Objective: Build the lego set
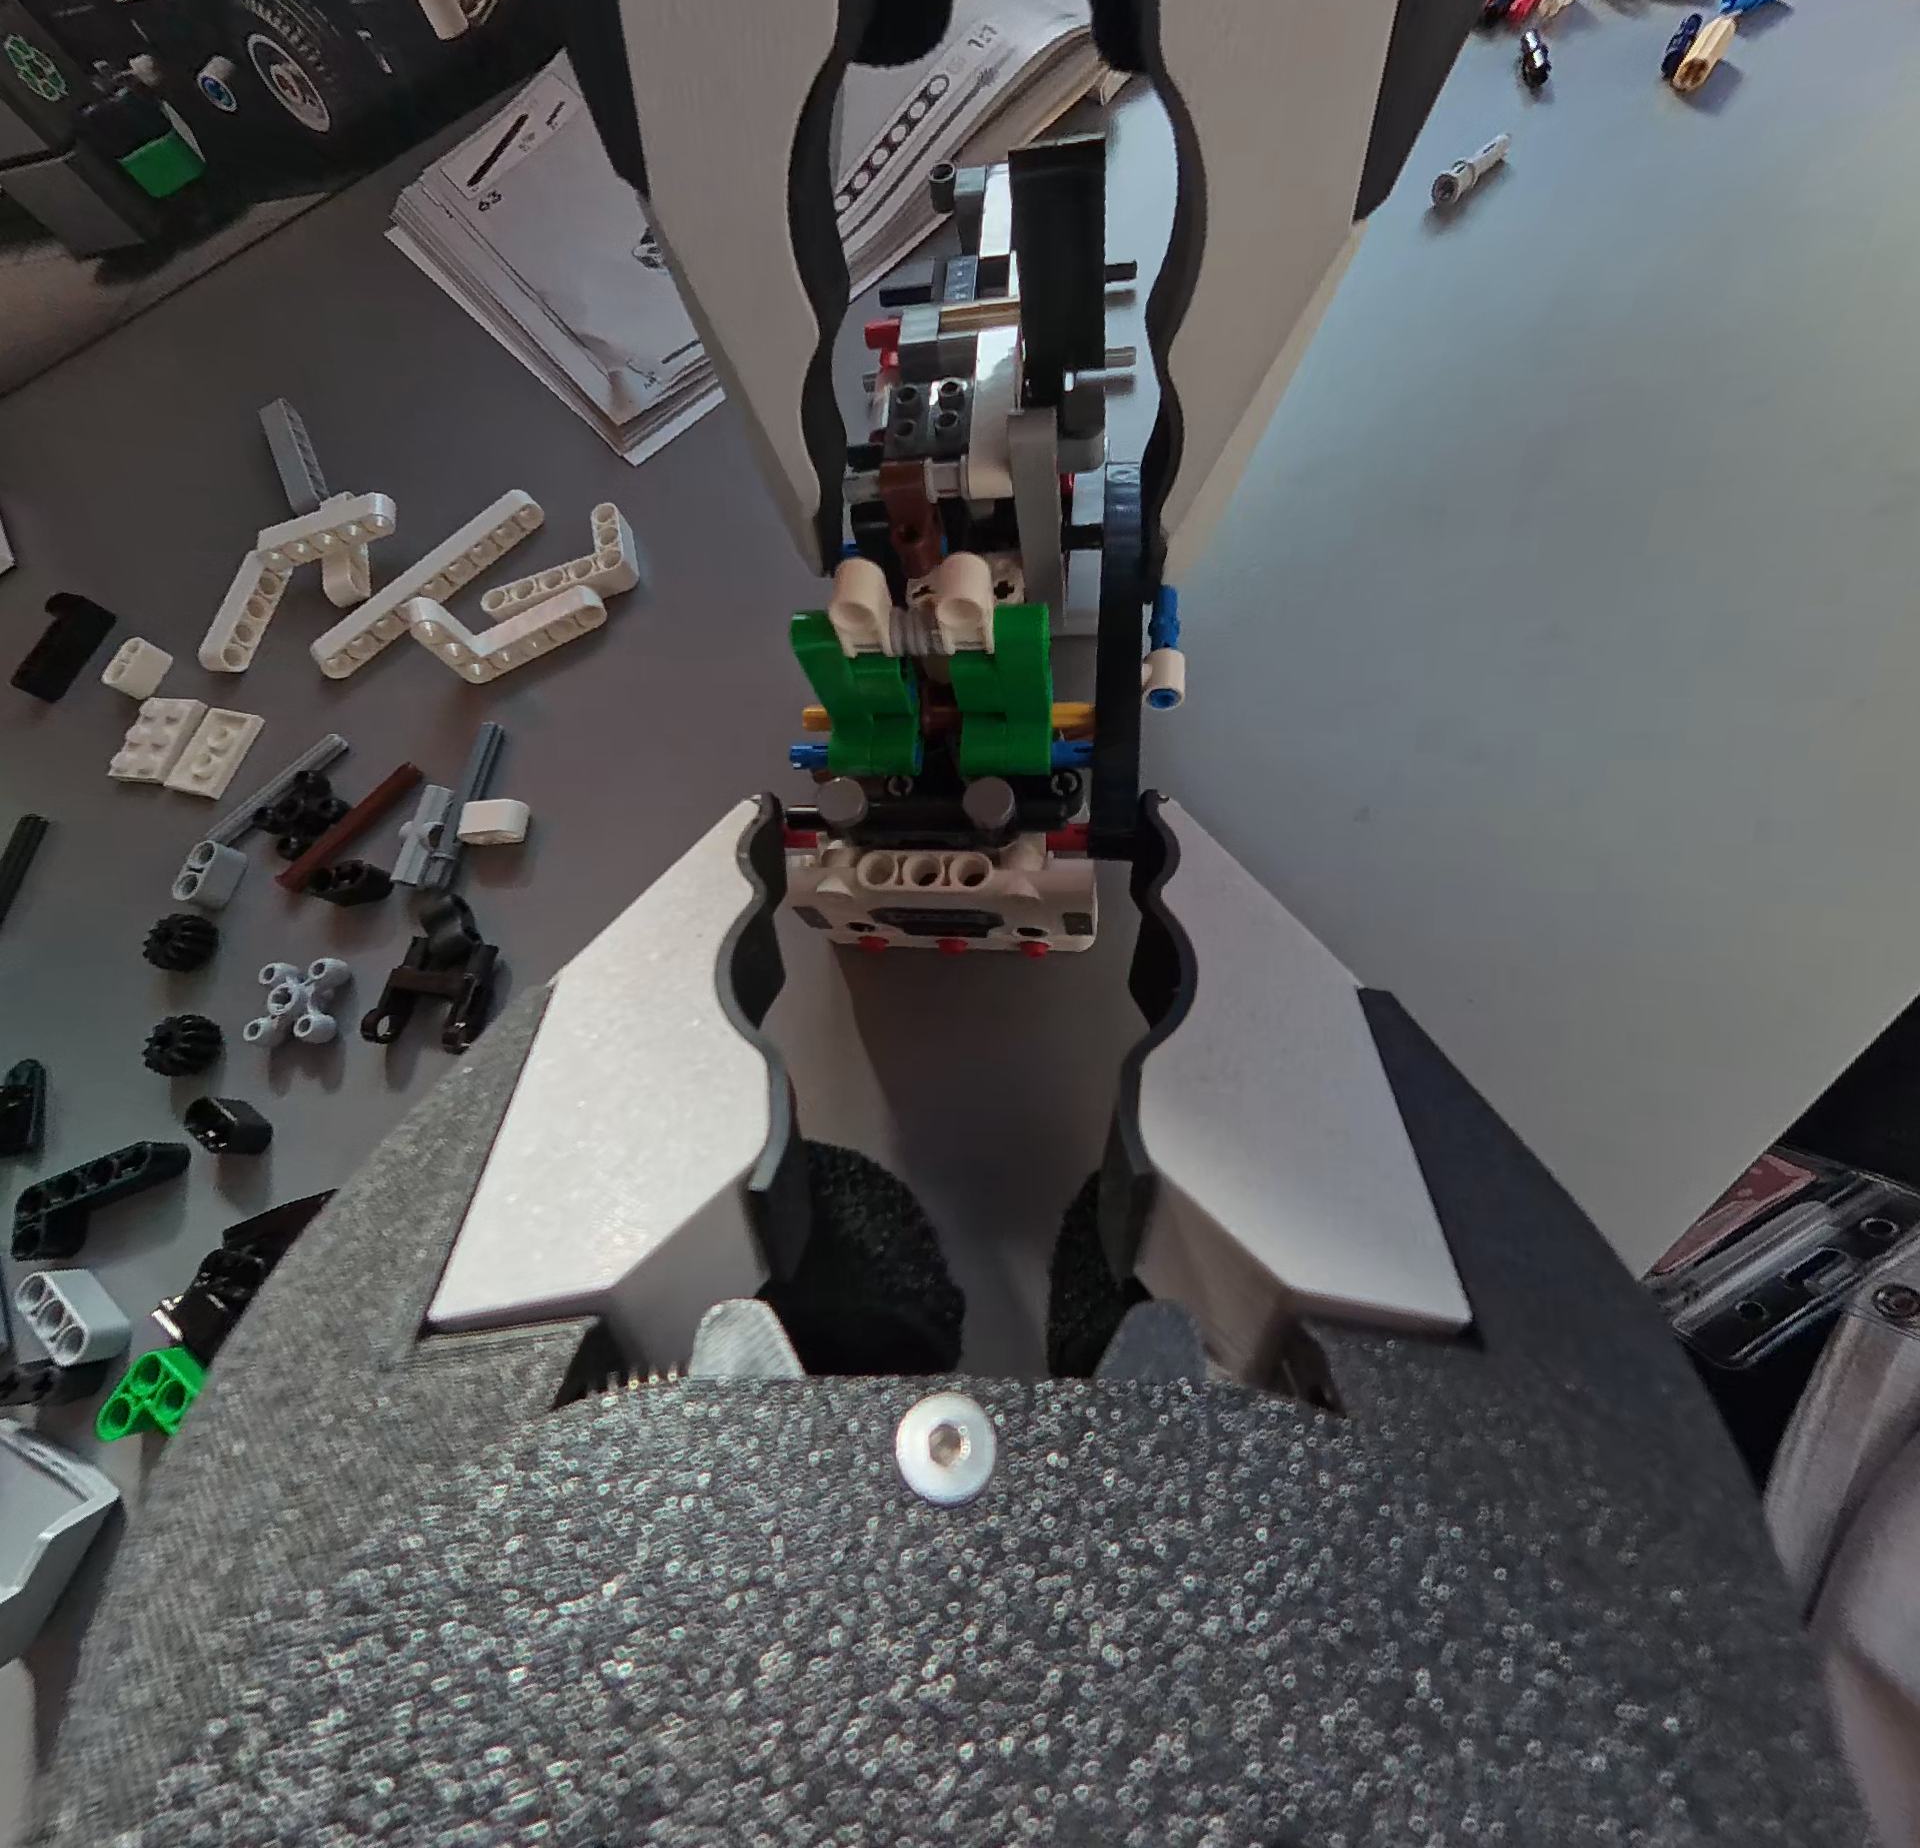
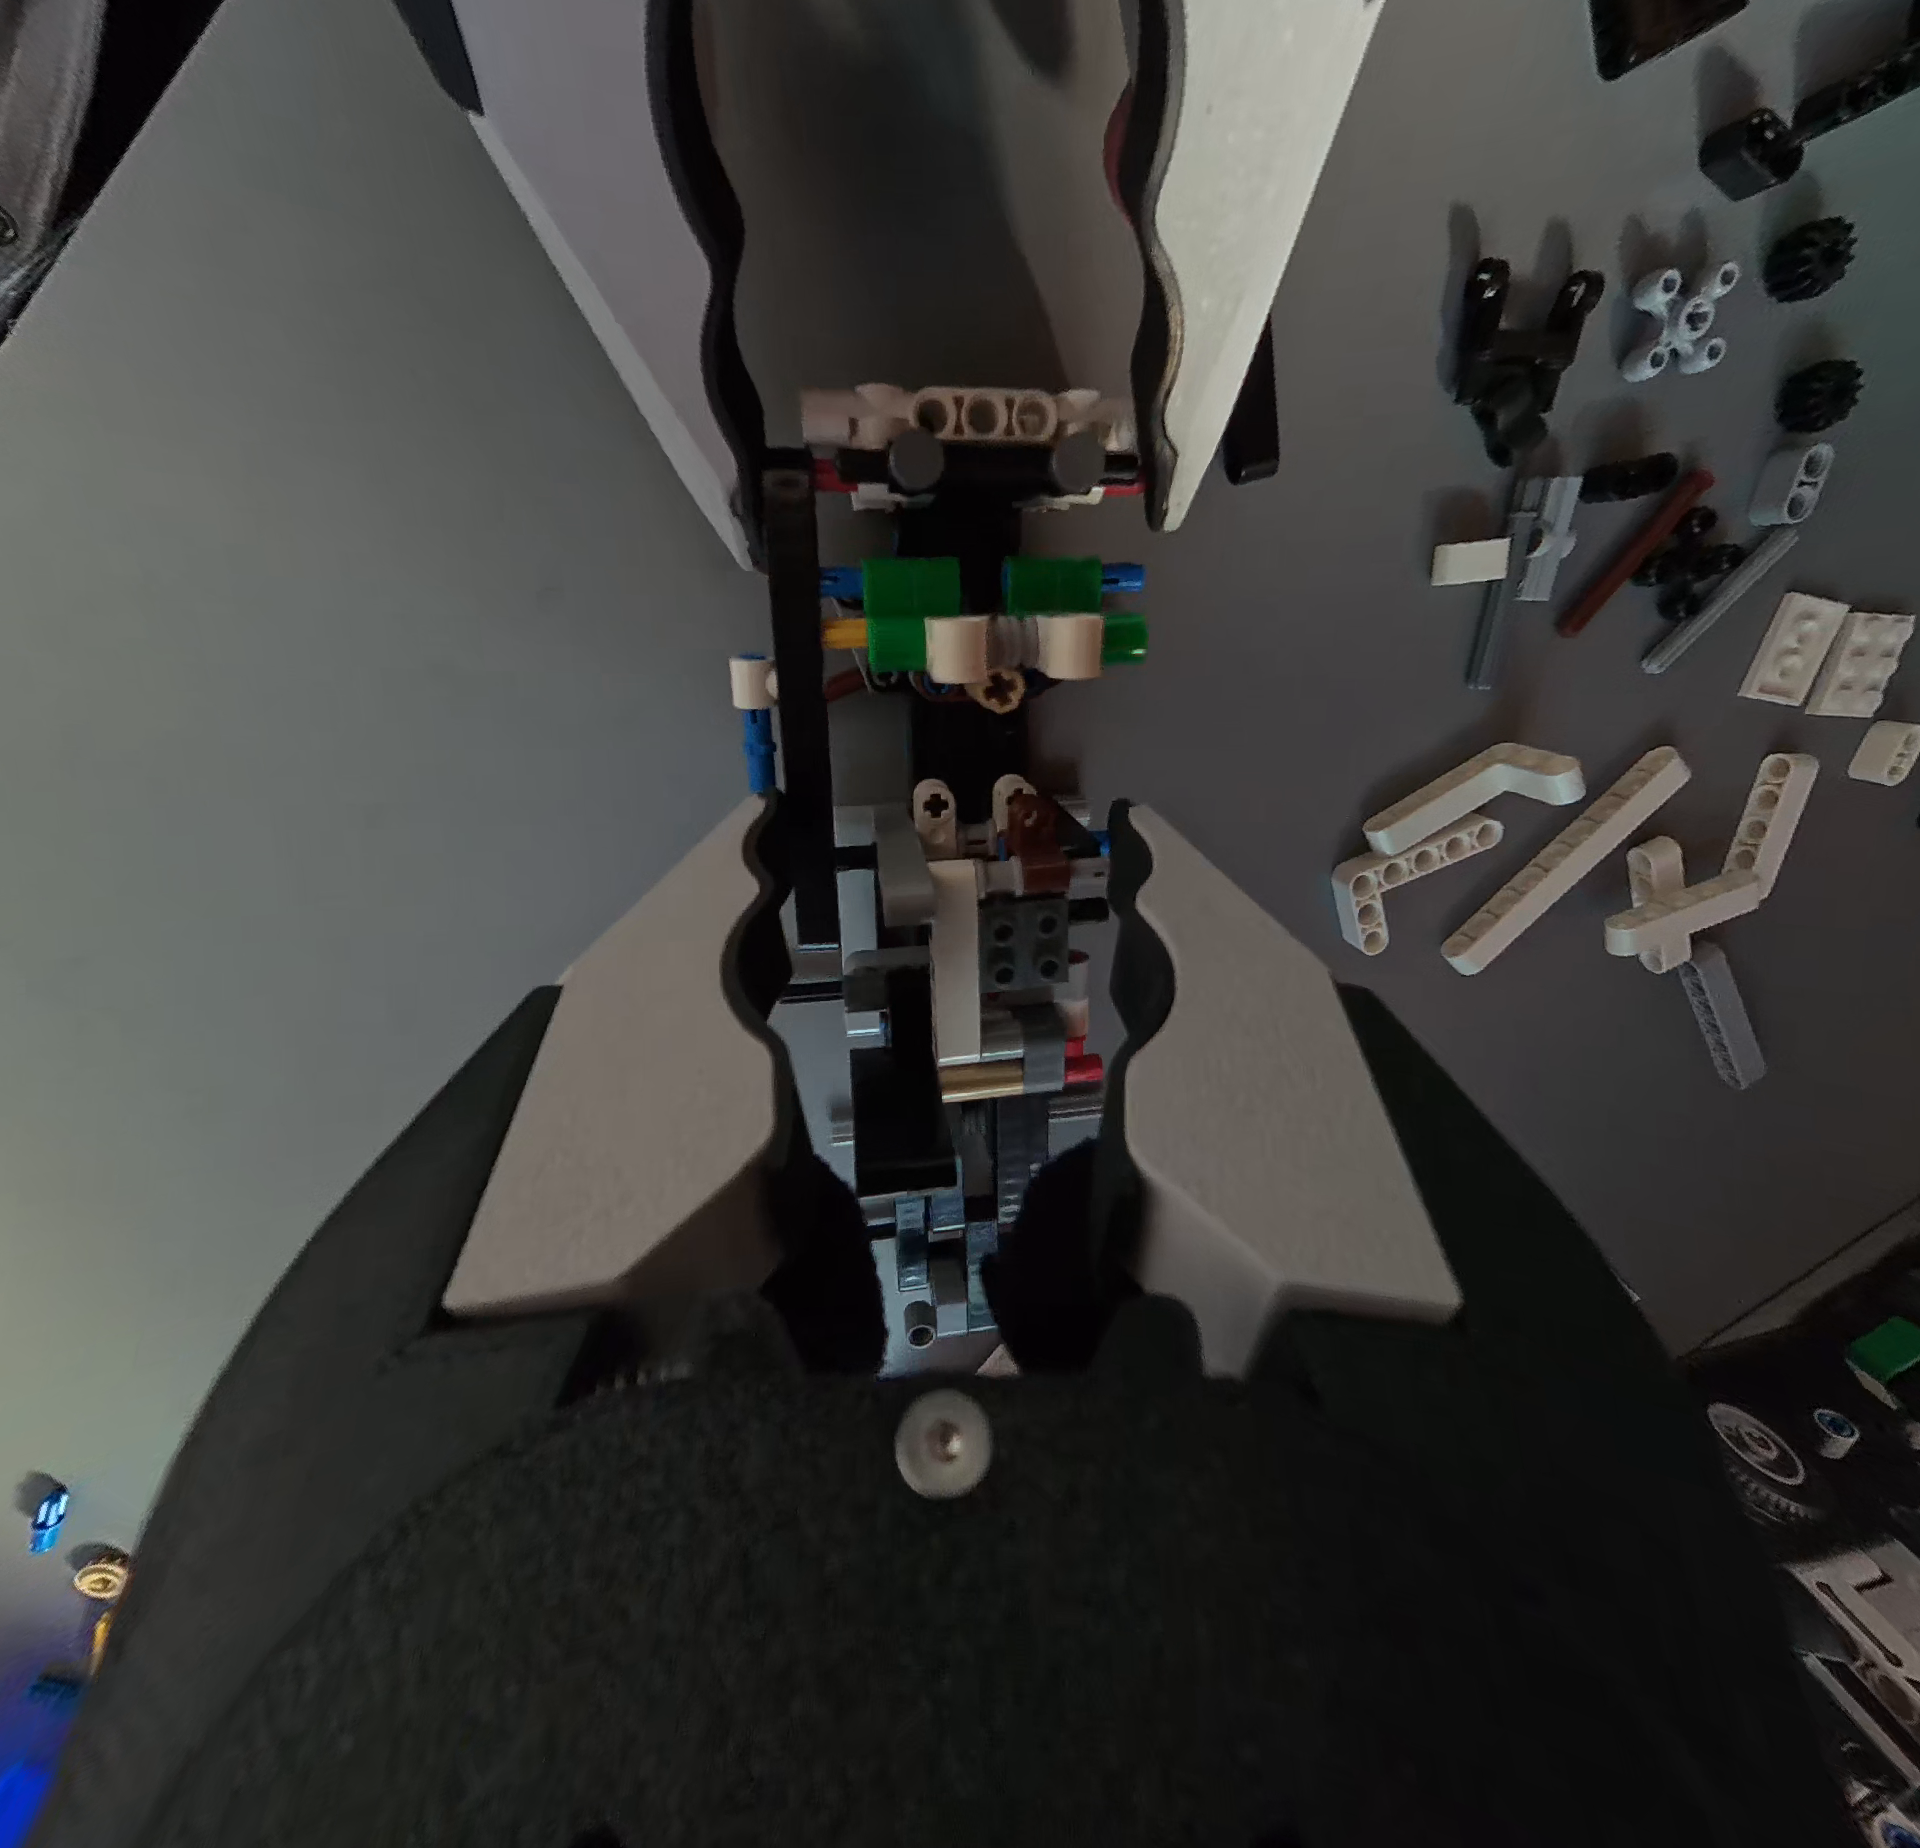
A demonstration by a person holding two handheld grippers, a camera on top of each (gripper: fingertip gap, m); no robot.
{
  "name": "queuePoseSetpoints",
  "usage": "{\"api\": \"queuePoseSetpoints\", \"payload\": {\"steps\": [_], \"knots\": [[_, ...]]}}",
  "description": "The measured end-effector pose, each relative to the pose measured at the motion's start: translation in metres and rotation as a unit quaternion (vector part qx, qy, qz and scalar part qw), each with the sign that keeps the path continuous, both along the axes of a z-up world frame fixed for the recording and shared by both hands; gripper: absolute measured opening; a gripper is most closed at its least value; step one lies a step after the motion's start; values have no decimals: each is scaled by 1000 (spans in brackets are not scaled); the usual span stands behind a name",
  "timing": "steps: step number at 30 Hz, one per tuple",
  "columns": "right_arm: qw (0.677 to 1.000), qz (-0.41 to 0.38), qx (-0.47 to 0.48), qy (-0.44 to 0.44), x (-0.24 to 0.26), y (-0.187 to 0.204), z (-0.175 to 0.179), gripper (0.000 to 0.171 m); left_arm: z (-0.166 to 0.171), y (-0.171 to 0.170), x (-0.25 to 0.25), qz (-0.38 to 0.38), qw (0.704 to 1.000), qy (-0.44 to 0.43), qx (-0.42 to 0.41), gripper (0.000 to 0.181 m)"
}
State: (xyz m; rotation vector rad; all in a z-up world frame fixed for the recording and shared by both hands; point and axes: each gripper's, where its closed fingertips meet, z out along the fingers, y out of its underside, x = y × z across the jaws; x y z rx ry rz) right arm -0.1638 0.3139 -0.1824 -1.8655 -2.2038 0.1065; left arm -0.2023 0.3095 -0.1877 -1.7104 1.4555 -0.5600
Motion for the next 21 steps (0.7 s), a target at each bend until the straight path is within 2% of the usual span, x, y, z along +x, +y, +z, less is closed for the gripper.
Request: {"api": "queuePoseSetpoints", "payload": {"steps": [9,17,21], "knots": [[1000,0,-14,2,2,-2,2,56,1,-1,2,-9,1000,-6,-12,67],[999,3,40,-4,2,6,-1,57,-3,5,2,4,999,21,44,61],[1000,3,20,-2,1,5,-1,56,0,2,2,-8,1000,3,5,61]]}}
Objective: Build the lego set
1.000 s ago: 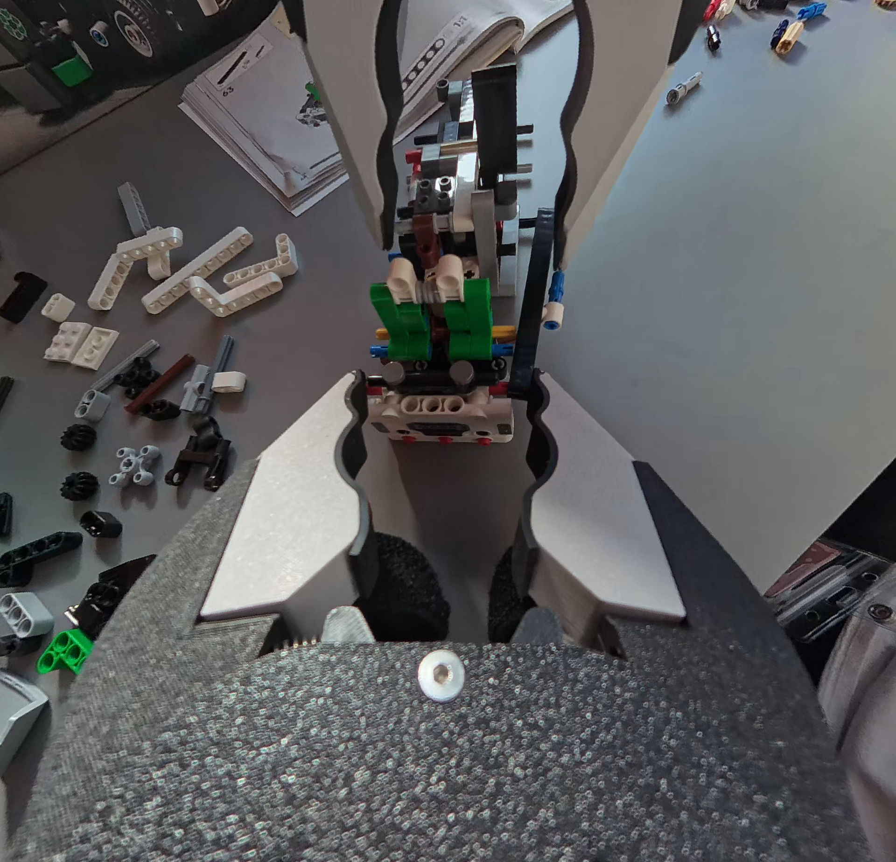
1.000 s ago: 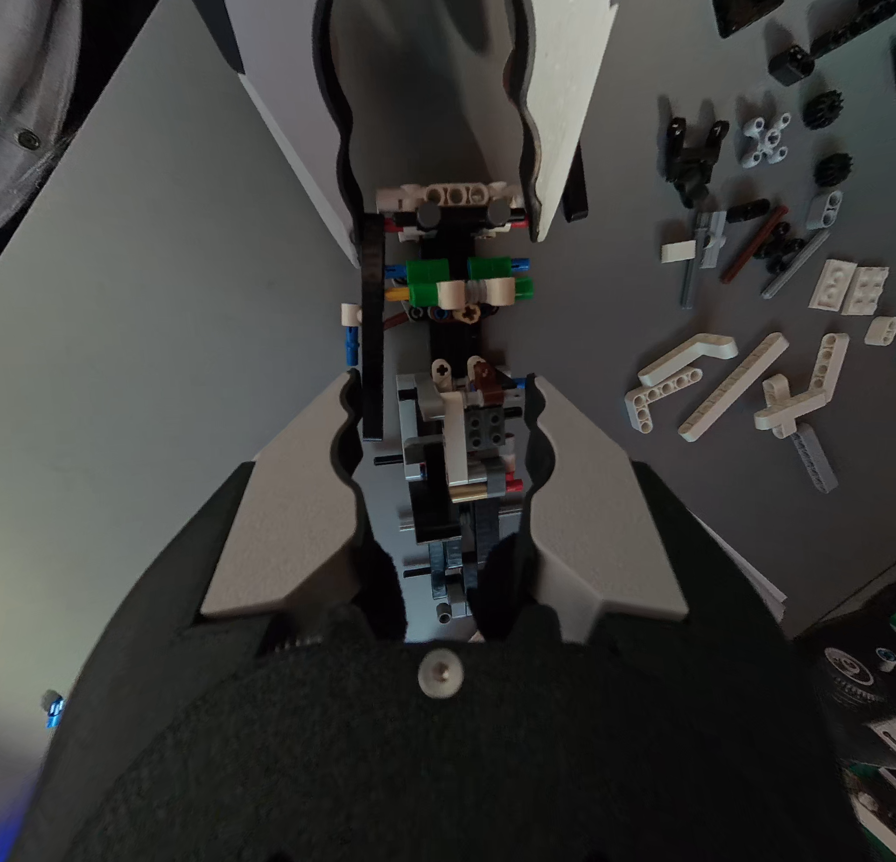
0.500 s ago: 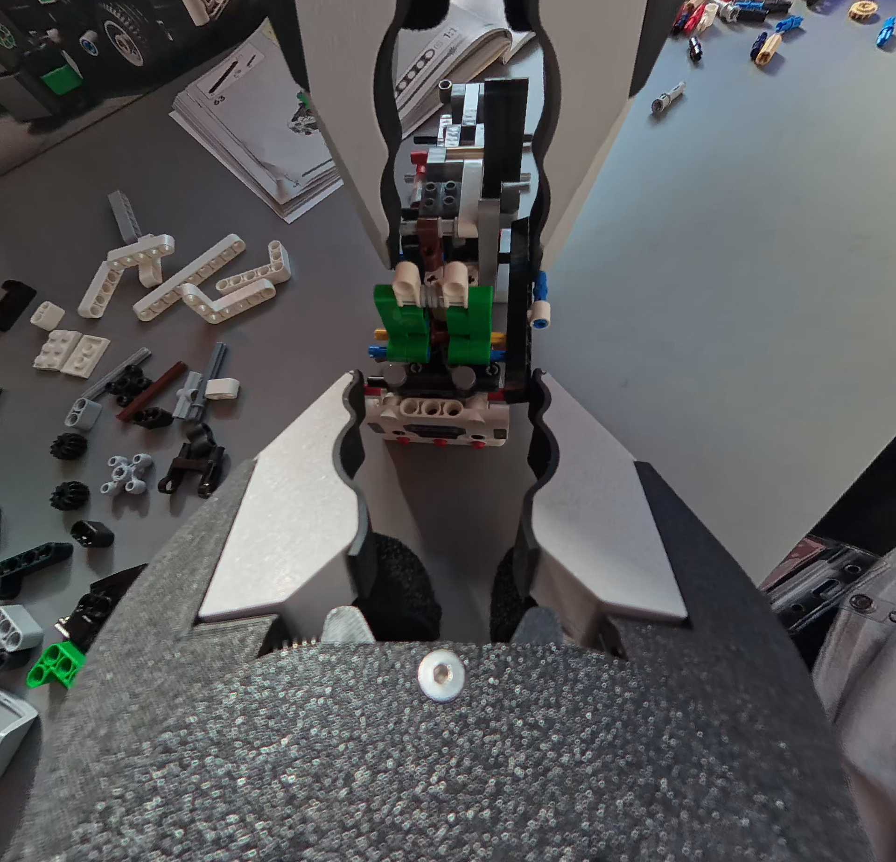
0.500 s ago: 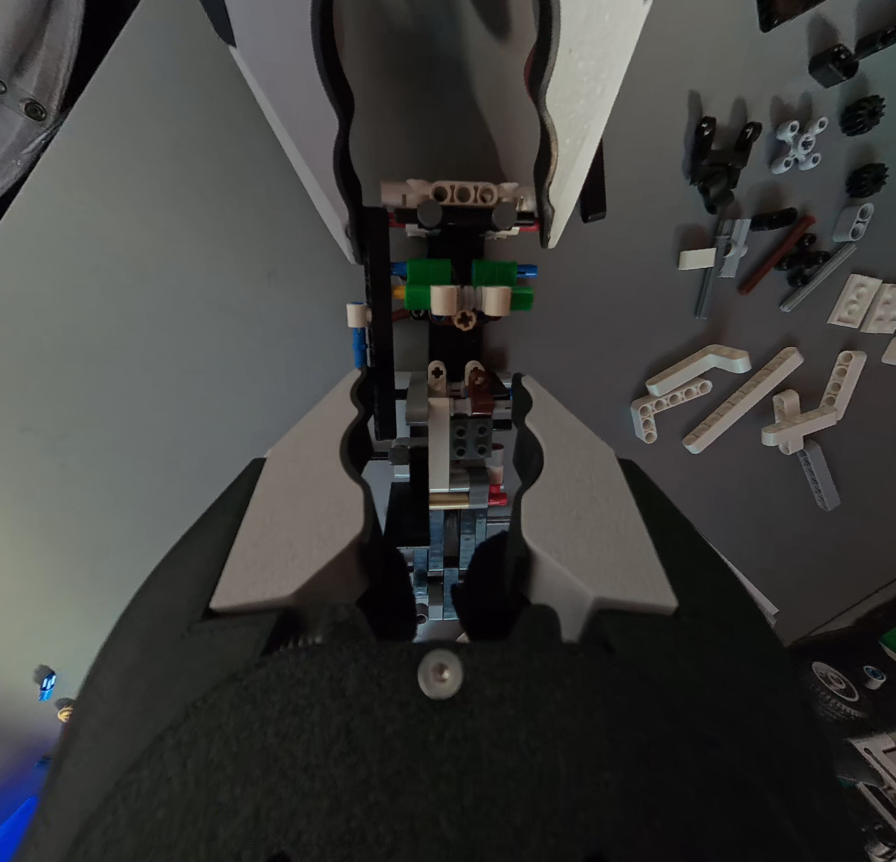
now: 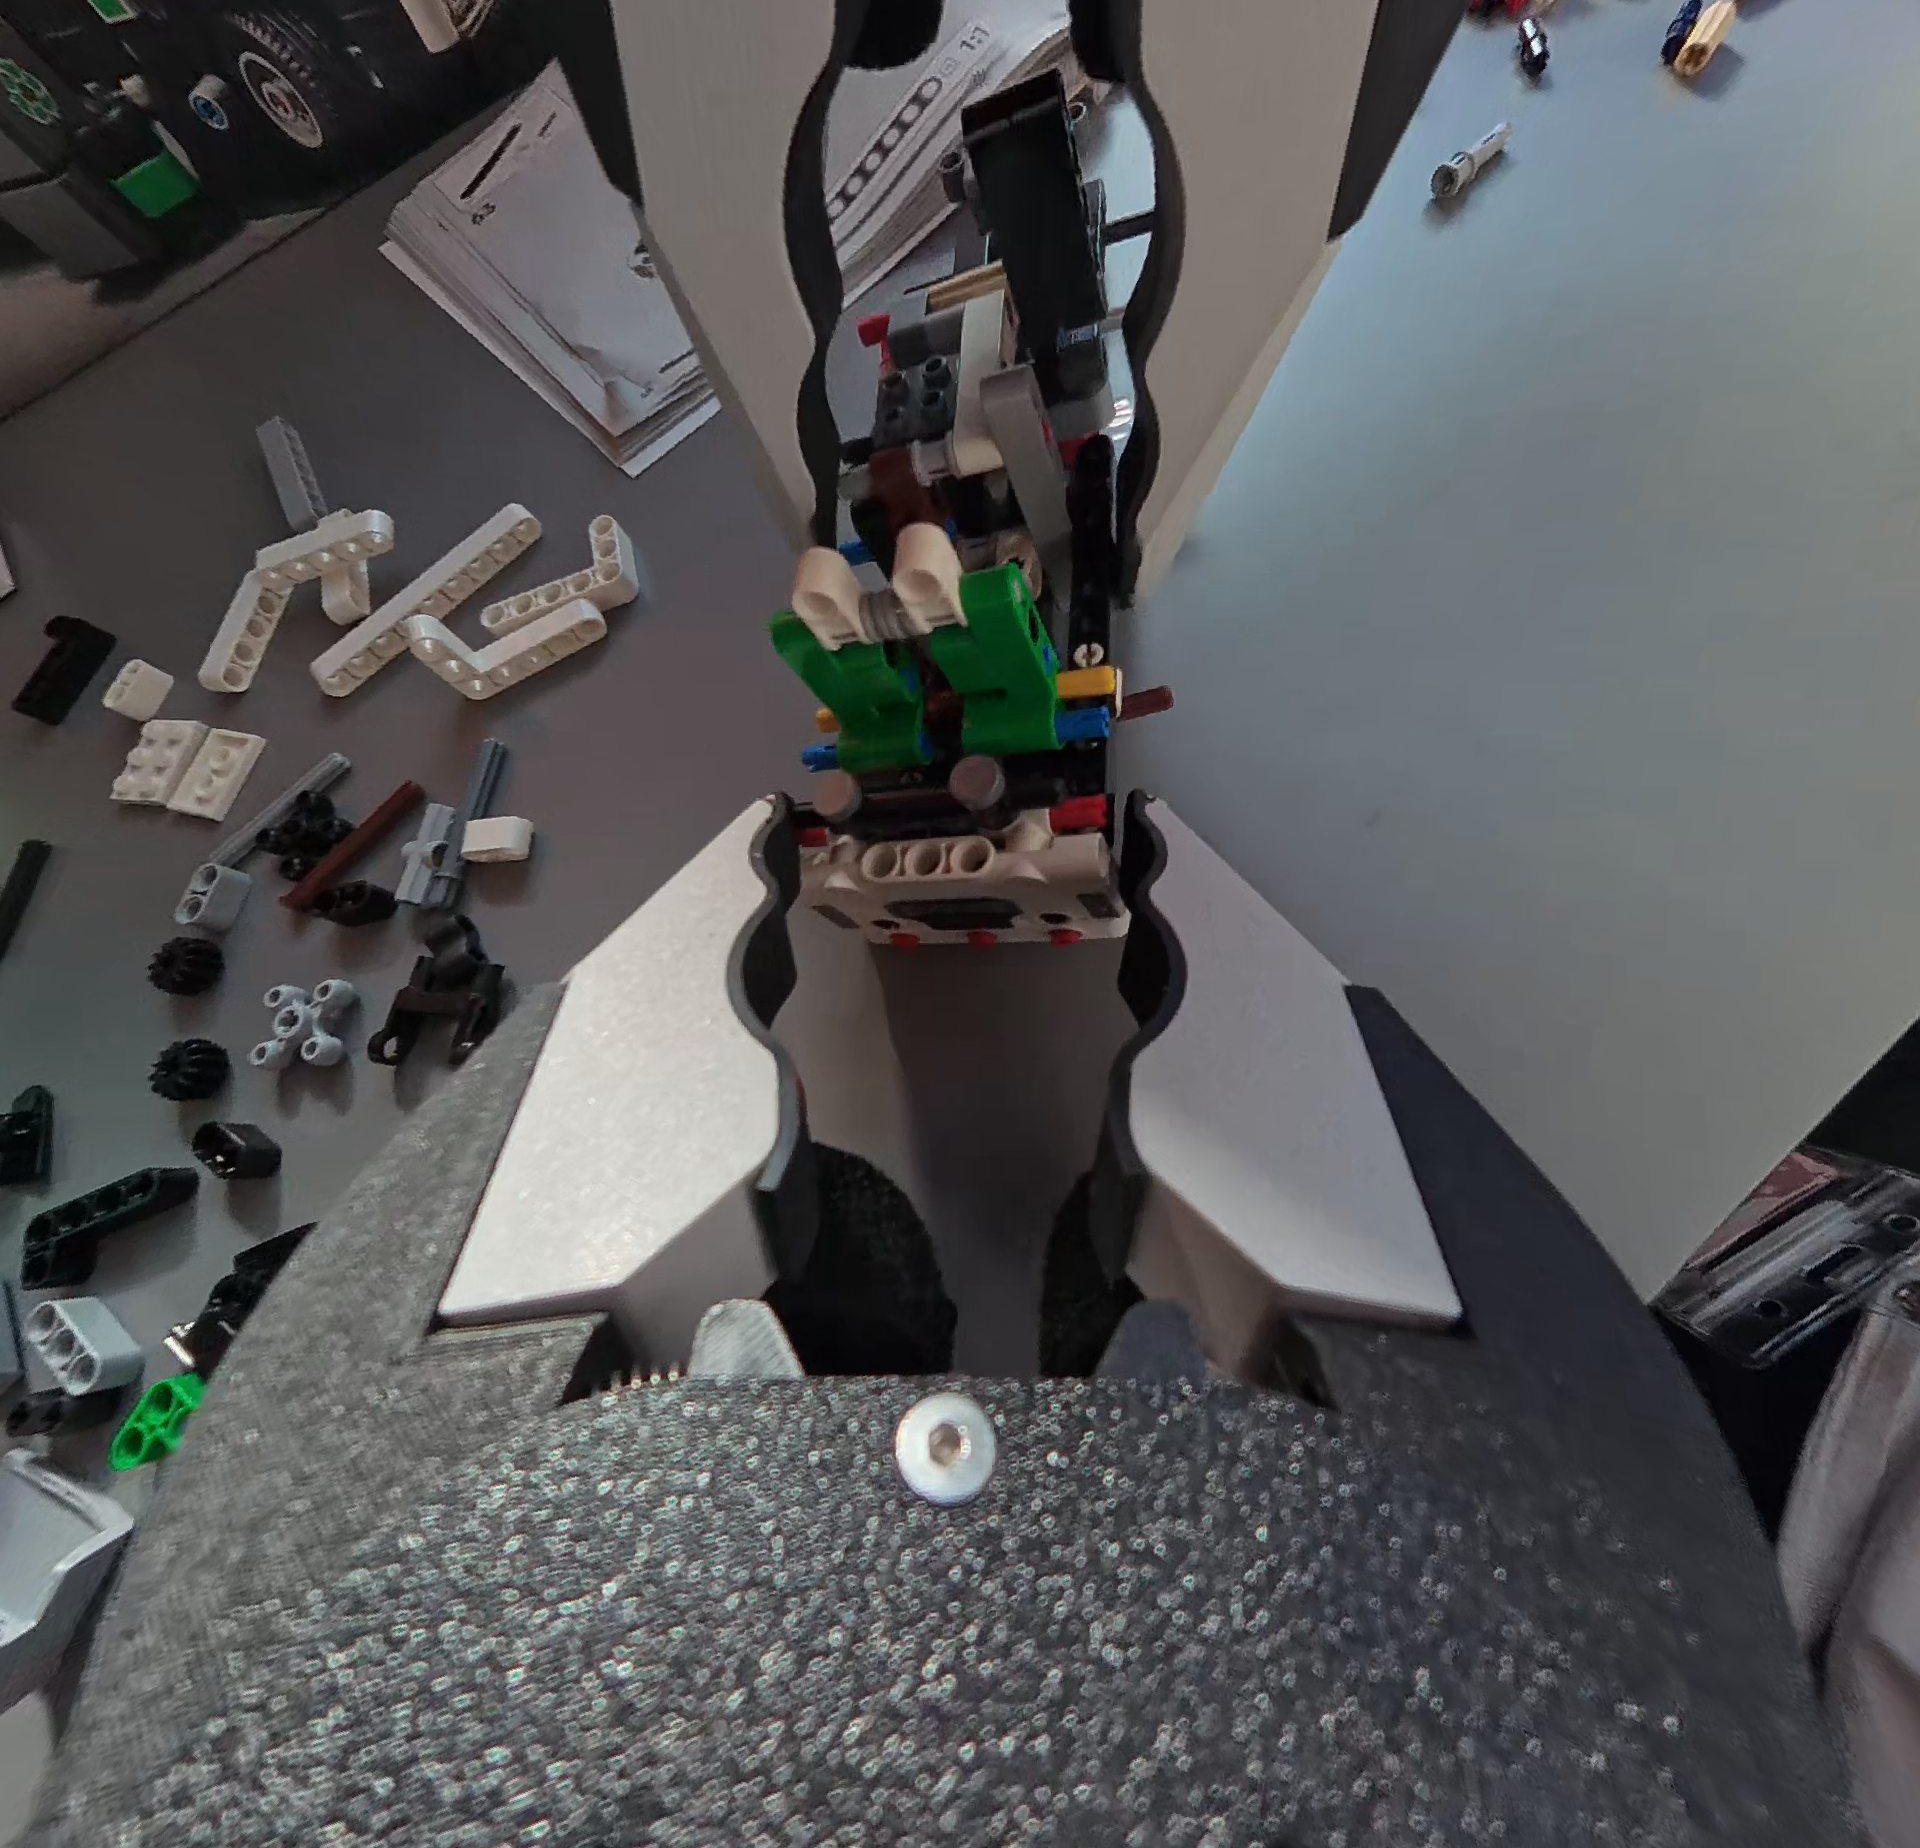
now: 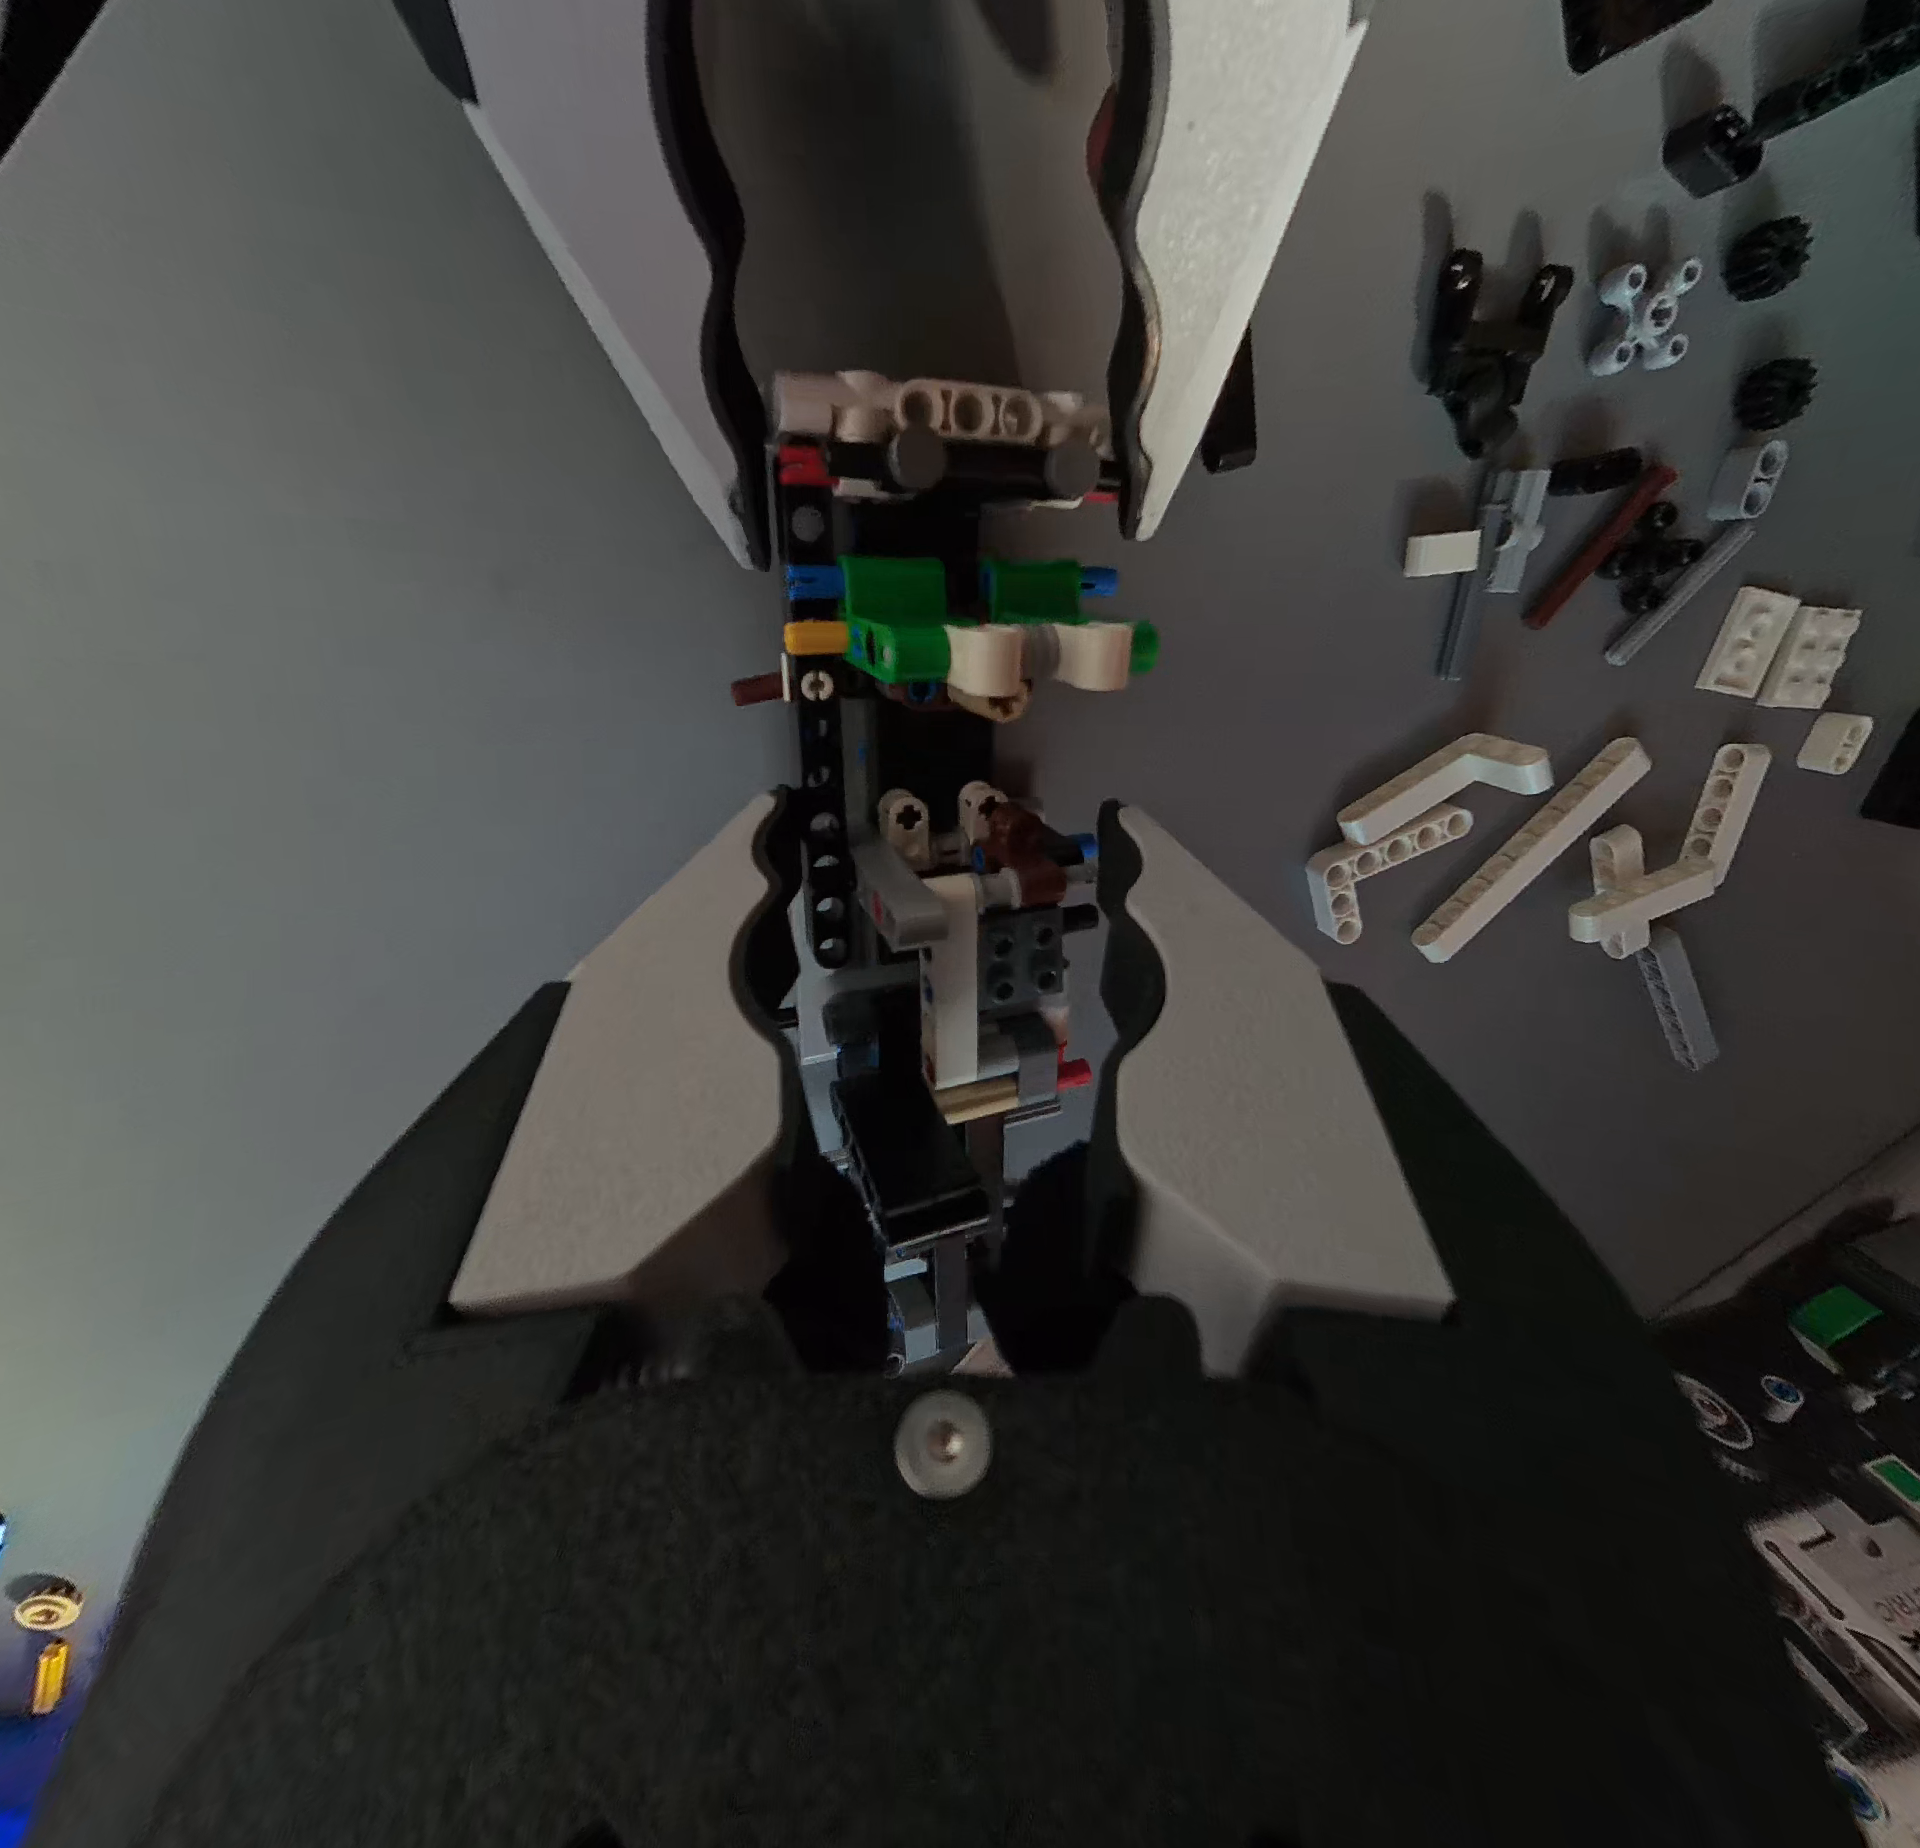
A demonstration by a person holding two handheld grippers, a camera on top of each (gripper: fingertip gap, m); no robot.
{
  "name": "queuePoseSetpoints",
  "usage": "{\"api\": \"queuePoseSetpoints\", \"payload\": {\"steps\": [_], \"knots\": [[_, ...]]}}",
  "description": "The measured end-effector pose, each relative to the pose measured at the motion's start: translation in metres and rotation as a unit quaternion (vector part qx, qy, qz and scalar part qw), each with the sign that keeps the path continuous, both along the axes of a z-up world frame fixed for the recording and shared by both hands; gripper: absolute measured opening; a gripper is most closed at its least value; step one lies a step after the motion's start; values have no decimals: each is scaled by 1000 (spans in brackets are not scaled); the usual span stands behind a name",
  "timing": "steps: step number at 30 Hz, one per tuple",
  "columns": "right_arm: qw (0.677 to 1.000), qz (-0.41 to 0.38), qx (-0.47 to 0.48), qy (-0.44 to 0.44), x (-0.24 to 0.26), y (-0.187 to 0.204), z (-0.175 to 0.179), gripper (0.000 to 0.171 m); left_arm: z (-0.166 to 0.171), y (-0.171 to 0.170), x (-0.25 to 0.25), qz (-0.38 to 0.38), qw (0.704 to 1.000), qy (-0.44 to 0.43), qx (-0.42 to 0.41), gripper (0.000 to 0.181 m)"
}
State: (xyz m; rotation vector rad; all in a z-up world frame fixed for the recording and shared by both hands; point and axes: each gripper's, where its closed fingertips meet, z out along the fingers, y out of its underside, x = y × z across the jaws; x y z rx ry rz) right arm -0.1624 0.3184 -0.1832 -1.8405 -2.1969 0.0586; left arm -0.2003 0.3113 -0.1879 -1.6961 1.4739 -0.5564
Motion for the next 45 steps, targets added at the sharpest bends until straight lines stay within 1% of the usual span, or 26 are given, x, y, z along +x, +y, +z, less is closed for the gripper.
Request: {"api": "queuePoseSetpoints", "payload": {"steps": [11,14,16,20,22,23,26,28,30,31,32,35,38,39,42,44,45], "knots": [[1000,-1,1,-3,4,-6,-2,58,2,-2,0,-6,1000,-2,16,59],[1000,-8,7,8,5,-12,0,65,6,-4,0,-9,1000,-14,25,58],[999,-16,24,23,6,-12,8,65,9,-4,-1,-7,999,-21,28,59],[991,-65,36,113,-2,-23,41,62,11,-8,-5,-9,999,-27,26,60],[981,-103,27,165,-7,-38,48,55,12,-13,-9,-10,999,-30,22,60],[974,-131,37,183,-7,-43,46,51,12,-15,-13,-10,999,-30,20,59],[958,-195,66,201,-3,-62,20,49,11,-21,-22,-2,999,-40,7,57],[950,-223,66,208,-2,-73,5,48,10,-27,-24,0,999,-47,-8,55],[940,-254,66,219,4,-71,-4,47,9,-35,-23,-11,999,-47,-20,51],[935,-261,63,231,4,-69,-6,42,7,-37,-23,-15,999,-42,-21,44],[932,-264,58,243,4,-68,-8,36,6,-40,-22,-22,999,-38,-22,41],[934,-260,42,243,0,-66,-18,28,6,-46,-21,-34,999,-28,-25,39],[945,-237,34,222,-3,-70,-19,17,3,-52,-23,-45,998,-12,-42,39],[950,-228,45,211,-2,-68,-19,14,2,-52,-23,-47,998,-11,-46,35],[956,-208,57,201,3,-65,-12,12,5,-49,-24,-46,998,-16,-50,33],[956,-186,60,220,1,-66,3,12,11,-43,-24,-45,998,-24,-46,42],[956,-176,61,226,0,-66,10,12,15,-38,-23,-40,998,-30,-41,52]]}}
